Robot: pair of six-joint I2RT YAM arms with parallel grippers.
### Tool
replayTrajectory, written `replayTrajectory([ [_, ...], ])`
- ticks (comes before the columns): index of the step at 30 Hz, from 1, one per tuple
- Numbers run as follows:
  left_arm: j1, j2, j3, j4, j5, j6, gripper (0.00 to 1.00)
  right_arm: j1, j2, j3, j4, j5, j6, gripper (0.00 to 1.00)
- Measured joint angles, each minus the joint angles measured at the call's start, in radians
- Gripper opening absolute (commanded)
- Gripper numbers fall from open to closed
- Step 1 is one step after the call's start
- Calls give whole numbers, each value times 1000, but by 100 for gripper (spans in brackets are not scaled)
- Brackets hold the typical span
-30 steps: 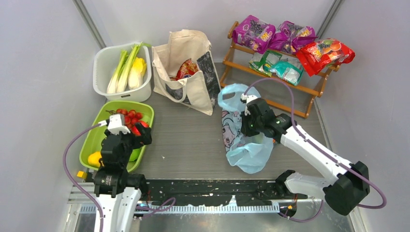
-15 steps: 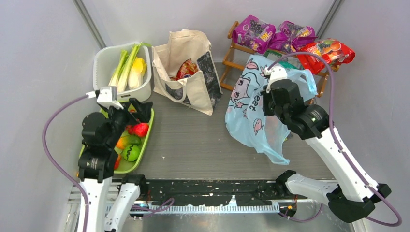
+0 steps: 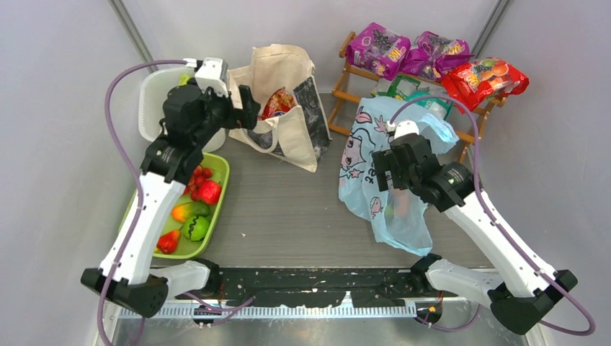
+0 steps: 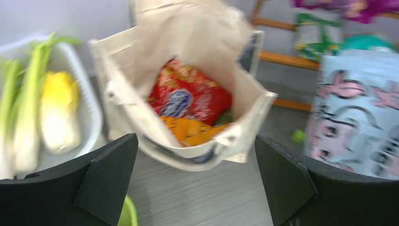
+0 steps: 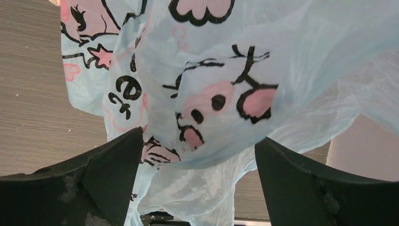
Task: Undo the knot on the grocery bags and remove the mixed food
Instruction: Move the takeout bag to the center of the board.
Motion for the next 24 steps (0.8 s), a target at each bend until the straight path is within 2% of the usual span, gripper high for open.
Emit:
replayTrajectory([
  [3,9,65,1,0,-156,4,99,0,-34,14,-26,-16,4,99],
  [5,31,100,2,2,-211,-7,99,0,-64,41,-51,-37,6,96],
  [13,130,304,70,12,-214,-91,99,0,-164,126,-93,-150,7,96],
  [15,132,350,70,11,-208,-101,86,0,-190,128,-93,-183,6,96],
  [16,132,369,70,11,-206,-104,71,0,-199,130,-93,-195,6,96],
  [17,132,385,70,11,-199,-107,47,0,-208,132,-92,-209,6,96],
  [18,132,405,70,11,-185,-115,30,0,-214,135,-92,-221,6,96],
  [19,132,422,70,11,-165,-127,16,0,-222,137,-89,-230,5,96],
  [20,132,432,70,11,-139,-125,7,0,-228,140,-83,-237,3,95],
  [21,132,441,69,13,-105,-129,0,0,-234,143,-76,-243,2,95],
  [24,129,432,38,43,-4,-125,0,0,-244,162,-55,-254,-2,96],
])
